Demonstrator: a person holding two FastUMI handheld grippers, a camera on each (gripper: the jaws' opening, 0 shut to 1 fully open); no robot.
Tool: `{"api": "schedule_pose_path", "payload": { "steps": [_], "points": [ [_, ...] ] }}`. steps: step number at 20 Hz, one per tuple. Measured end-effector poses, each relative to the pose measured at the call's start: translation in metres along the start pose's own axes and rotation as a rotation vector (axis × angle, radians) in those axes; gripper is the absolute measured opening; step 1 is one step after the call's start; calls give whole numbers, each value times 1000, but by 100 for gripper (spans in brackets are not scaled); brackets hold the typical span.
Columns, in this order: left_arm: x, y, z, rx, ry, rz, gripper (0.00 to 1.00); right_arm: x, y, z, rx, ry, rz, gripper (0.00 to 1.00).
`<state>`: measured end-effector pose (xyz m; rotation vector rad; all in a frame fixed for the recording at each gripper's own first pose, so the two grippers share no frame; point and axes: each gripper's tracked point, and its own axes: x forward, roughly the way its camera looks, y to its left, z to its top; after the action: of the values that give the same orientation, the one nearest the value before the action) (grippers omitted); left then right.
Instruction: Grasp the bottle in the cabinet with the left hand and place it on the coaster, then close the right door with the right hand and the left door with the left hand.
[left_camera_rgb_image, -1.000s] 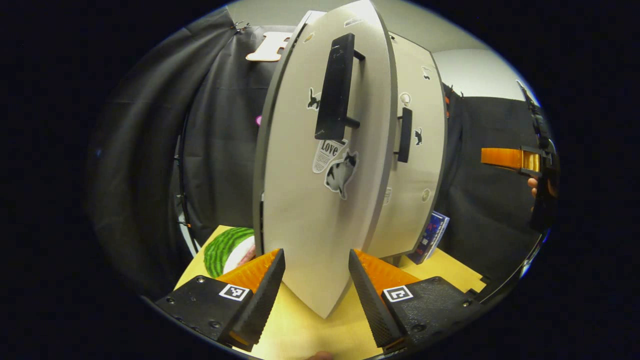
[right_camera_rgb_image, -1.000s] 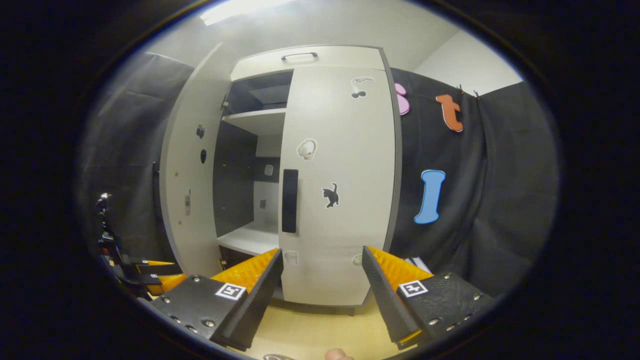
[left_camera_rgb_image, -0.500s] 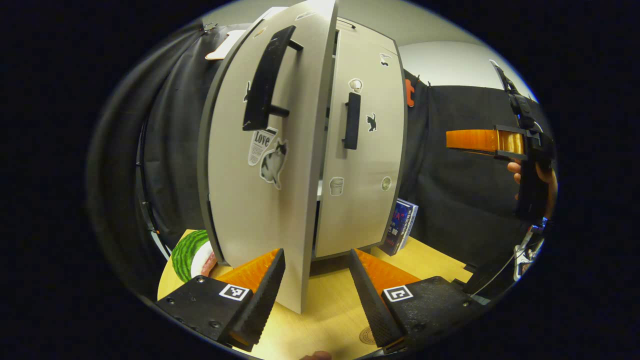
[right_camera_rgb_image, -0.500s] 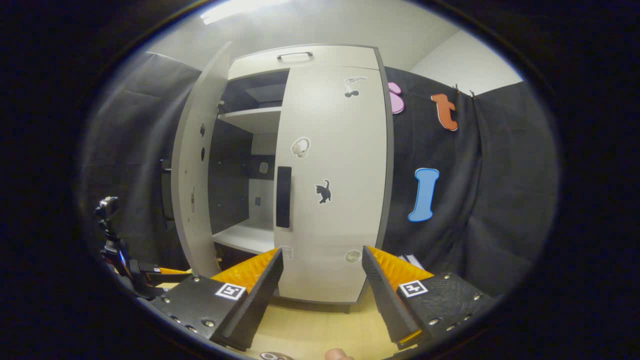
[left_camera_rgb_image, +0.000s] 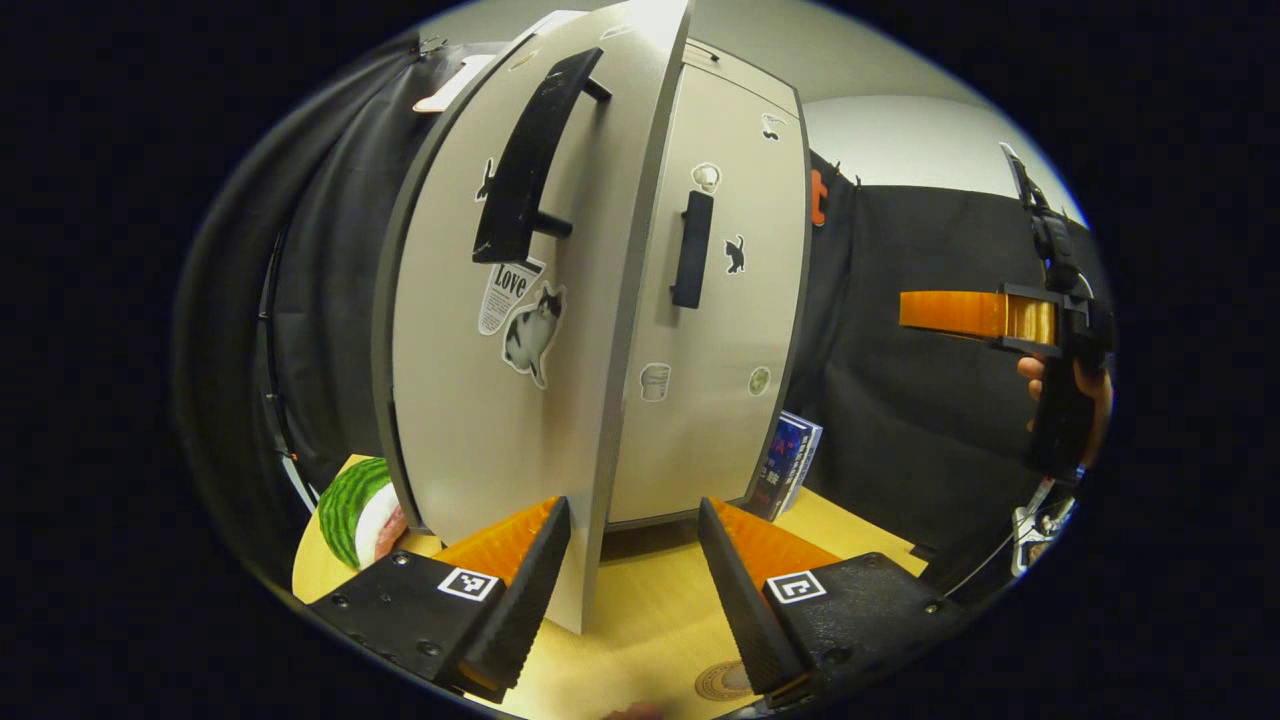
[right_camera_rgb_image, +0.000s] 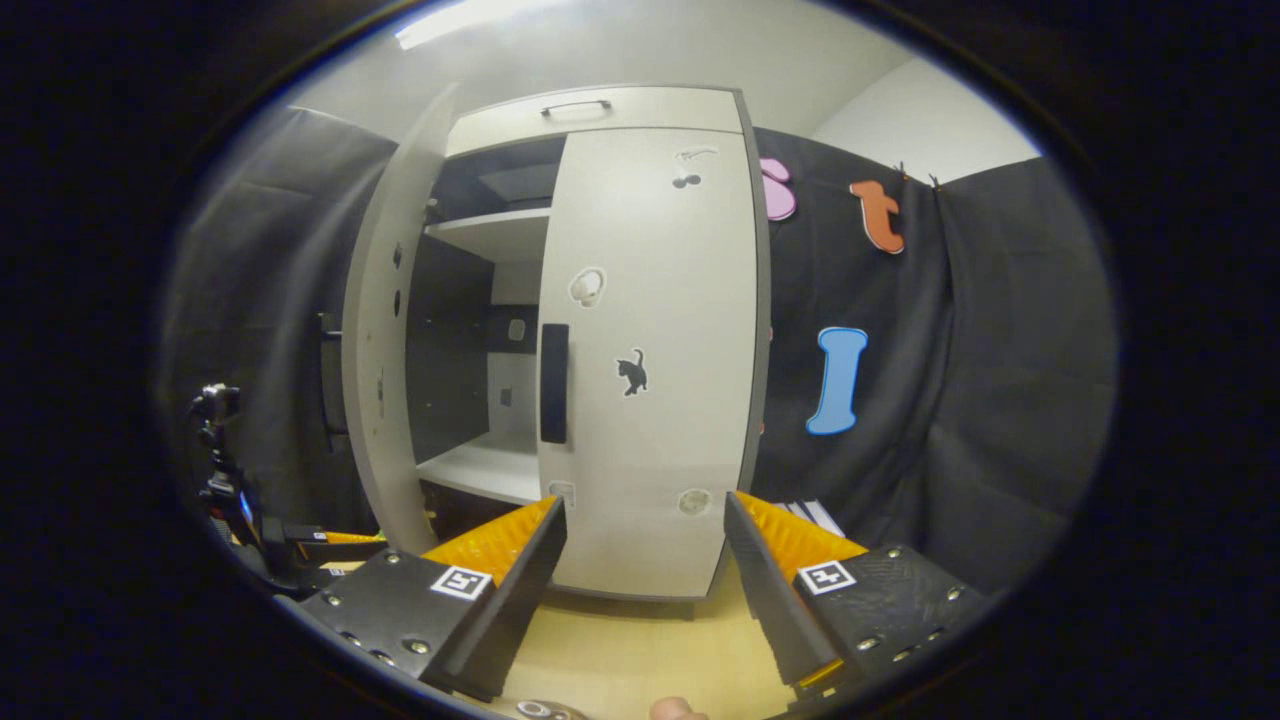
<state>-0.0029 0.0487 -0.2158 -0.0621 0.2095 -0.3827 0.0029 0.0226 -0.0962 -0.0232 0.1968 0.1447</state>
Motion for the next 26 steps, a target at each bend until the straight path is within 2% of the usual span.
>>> {"api": "schedule_pose_path", "payload": {
  "steps": [1,8,10,13,14,16,26],
  "points": [
    [1,-1,0,4,0,-1,82,0,-2,1,3,-1,-4,93],
    [-1,-3,1,19,3,-6,82,-2,-9,-1,36,-5,-15,93],
    [-1,-2,1,19,5,-3,83,-4,-10,-3,41,-1,-14,96],
    [-1,-1,1,16,7,1,83,-5,-12,-3,41,0,-16,96],
    [-2,-1,1,16,7,1,82,-5,-12,-4,41,0,-16,93],
    [-3,-2,1,20,7,1,82,-6,-13,-4,43,-2,-16,96],
    [-7,-1,5,25,8,8,83,-7,-13,-5,44,-1,-9,93]
  ]
}}
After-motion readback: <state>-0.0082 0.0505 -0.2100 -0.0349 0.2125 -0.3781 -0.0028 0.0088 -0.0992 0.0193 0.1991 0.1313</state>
